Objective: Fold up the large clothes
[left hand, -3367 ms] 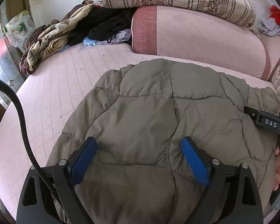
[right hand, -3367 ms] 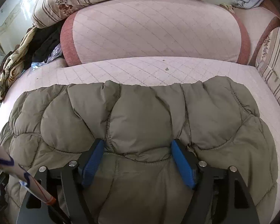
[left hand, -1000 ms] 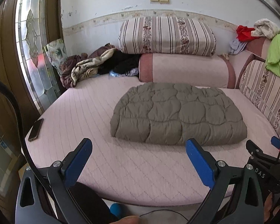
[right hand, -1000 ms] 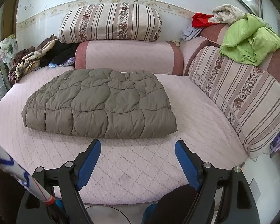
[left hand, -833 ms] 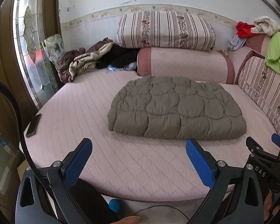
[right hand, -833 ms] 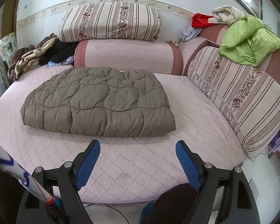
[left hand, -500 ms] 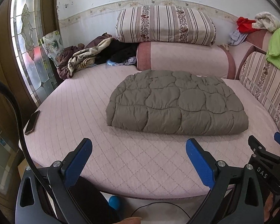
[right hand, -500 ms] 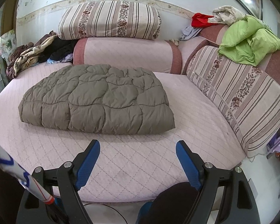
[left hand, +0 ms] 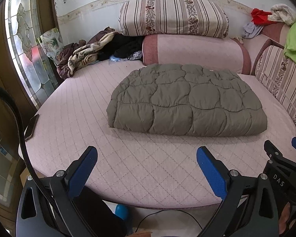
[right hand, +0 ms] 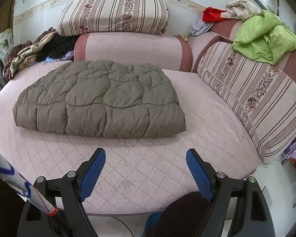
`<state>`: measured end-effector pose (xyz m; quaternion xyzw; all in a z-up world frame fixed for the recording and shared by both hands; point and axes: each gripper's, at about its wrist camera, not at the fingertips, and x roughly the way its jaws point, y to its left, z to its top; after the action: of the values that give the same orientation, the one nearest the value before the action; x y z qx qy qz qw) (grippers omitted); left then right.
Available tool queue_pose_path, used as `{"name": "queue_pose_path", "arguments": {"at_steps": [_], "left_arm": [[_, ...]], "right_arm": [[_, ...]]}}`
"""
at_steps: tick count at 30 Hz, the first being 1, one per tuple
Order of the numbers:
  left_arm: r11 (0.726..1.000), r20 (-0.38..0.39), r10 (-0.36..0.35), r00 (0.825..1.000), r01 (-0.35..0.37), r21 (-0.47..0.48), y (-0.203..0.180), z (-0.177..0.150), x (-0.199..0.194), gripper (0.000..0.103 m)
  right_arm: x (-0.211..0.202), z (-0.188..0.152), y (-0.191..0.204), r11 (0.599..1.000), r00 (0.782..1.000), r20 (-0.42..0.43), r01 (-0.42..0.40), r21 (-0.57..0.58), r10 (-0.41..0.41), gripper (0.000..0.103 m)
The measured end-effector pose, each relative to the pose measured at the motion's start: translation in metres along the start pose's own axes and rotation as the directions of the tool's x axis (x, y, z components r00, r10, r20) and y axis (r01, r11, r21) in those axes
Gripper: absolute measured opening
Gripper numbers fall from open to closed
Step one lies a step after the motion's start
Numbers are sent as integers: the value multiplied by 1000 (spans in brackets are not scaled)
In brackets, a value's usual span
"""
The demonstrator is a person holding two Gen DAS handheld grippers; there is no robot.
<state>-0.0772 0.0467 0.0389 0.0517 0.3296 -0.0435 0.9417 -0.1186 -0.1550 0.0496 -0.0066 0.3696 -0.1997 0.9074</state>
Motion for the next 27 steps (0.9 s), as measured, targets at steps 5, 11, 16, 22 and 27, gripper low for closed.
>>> {"name": "queue_pose_path", "arguments": {"at_steps": [5, 11, 16, 22, 27], "left_arm": [[1000, -19, -3, 1000, 3, 1, -1, -1, 8, 100], [1000, -41, -5, 999, 5, -3, 0, -1, 17, 100], [1000, -54, -8, 999, 7, -6, 2, -2, 21, 100], [1000, -73, -16, 997, 15, -17, 5, -2, 29, 100], [999, -95, -17, 995, 14, -34, 8, -2, 36, 100]], "right_arm": [[6, -1, 3, 1000, 1000, -12, 0, -7, 0, 87], [12, -1, 7, 1000, 1000, -26, 3, -10, -3, 87], [15, -1, 11, 1000, 999, -34, 4, -12, -4, 87], [18, -1, 19, 1000, 999, -40, 3, -30, -4, 87], [20, -1, 23, 999, 999, -47, 2, -37, -4, 87]]}}
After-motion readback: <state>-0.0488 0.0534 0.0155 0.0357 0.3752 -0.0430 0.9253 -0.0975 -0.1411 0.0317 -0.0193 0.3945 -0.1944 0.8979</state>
